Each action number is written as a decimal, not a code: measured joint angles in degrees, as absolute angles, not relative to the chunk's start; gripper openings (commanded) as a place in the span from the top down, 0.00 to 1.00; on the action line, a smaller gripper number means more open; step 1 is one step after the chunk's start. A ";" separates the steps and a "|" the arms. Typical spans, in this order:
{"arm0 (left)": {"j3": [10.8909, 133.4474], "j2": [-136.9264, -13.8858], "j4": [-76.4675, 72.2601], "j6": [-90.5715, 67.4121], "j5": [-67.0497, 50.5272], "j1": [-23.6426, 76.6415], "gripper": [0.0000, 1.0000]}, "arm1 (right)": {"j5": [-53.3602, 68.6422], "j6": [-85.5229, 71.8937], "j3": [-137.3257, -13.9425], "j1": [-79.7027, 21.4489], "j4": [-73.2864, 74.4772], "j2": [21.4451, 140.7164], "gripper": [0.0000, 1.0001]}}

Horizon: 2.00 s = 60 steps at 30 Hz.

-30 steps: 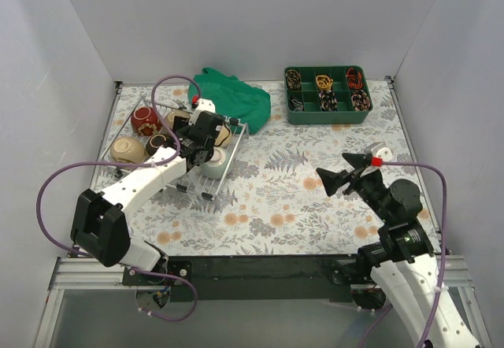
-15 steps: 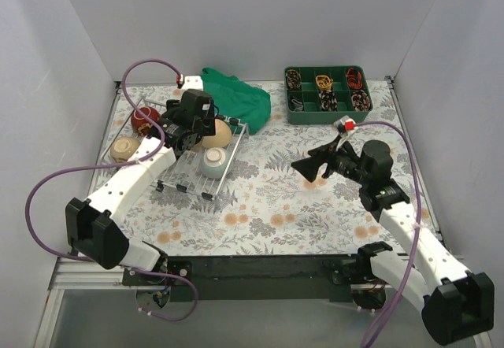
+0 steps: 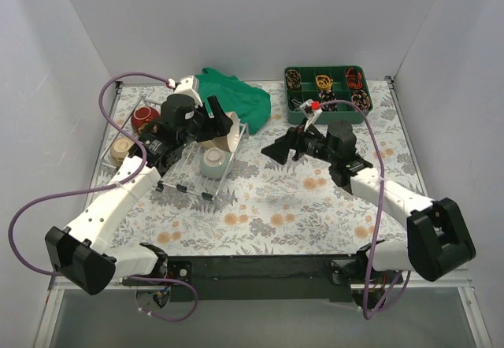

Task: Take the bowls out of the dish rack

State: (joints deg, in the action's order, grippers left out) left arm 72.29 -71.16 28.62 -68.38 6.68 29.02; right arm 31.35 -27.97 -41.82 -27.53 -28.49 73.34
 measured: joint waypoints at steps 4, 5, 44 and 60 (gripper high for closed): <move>67.13 -68.86 24.71 -72.44 0.64 29.04 1.00 | 30.06 -30.26 -44.40 -29.47 -32.10 79.31 0.02; 66.08 -68.38 24.12 -73.30 -0.49 29.04 1.00 | 29.85 -31.11 -45.34 -29.87 -33.21 81.25 0.04; 47.16 -49.91 10.35 -54.61 16.62 29.10 0.02 | -0.16 -15.88 -58.65 -13.06 20.80 79.66 0.99; 43.59 -49.50 11.99 -52.23 21.87 29.10 0.02 | -0.45 -16.67 -77.47 5.96 30.50 105.86 0.99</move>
State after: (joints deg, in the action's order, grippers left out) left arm 43.59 -49.50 11.99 -52.23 21.87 29.10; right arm -0.45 -16.67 -77.47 5.96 30.50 105.86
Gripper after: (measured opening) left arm 0.982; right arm 0.077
